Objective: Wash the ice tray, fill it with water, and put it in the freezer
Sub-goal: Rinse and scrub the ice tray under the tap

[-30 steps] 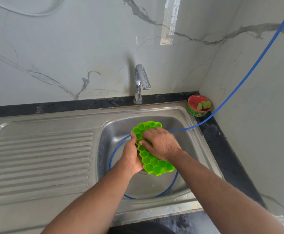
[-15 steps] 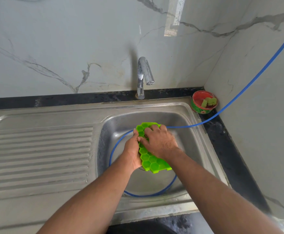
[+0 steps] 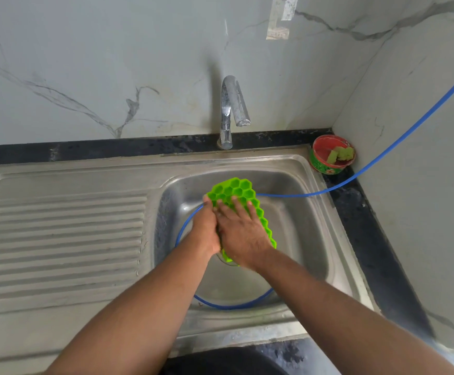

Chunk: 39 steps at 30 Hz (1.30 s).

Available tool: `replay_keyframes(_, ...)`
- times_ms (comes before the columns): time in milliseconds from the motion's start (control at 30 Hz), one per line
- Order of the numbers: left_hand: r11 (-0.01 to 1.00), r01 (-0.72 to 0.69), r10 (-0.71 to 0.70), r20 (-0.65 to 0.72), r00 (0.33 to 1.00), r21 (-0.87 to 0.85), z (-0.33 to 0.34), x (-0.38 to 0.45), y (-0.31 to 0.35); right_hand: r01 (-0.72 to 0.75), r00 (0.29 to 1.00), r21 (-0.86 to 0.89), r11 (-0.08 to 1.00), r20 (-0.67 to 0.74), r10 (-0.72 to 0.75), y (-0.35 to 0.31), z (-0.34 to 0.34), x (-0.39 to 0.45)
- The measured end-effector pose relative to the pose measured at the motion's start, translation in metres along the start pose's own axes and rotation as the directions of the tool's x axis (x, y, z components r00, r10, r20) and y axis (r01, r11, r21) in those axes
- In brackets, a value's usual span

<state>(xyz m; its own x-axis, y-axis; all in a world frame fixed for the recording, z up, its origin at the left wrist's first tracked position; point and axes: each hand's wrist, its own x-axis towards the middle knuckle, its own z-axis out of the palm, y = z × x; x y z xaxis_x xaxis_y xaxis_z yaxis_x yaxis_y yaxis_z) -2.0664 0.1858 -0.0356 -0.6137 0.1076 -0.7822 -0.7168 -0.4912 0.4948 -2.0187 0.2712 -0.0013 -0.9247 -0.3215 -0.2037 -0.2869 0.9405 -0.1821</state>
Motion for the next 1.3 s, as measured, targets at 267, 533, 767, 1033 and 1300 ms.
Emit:
replay_keyframes(267,0.999,0.023,-0.024,-0.065,0.998,-0.025,0.002,0.014,0.003,-0.133,0.980,0.097,0.986,0.162,0.116,0.028,-0.014,0.018)
replay_keyframes(533,0.966,-0.256,0.248,-0.183,0.951,-0.021,0.008,0.005,-0.011,-0.216,0.965,0.281,0.935,0.207,0.161,0.045,-0.013,0.049)
replay_keyframes(767,0.969,-0.245,0.233,-0.201,0.951,-0.037,-0.011,0.019,0.014,-0.289,0.939,0.821,0.493,0.141,0.315,0.048,0.005,0.007)
replay_keyframes(1033,0.999,0.030,-0.030,-0.016,0.999,0.011,-0.005,0.022,-0.013,-0.251,0.951,0.573,0.780,-0.003,0.308,0.070,-0.031,0.002)
replay_keyframes(1300,0.959,0.025,0.049,0.254,0.966,-0.282,-0.012,0.010,0.016,0.216,0.843,-0.071,0.974,-0.490,-0.223,0.074,-0.029,0.000)
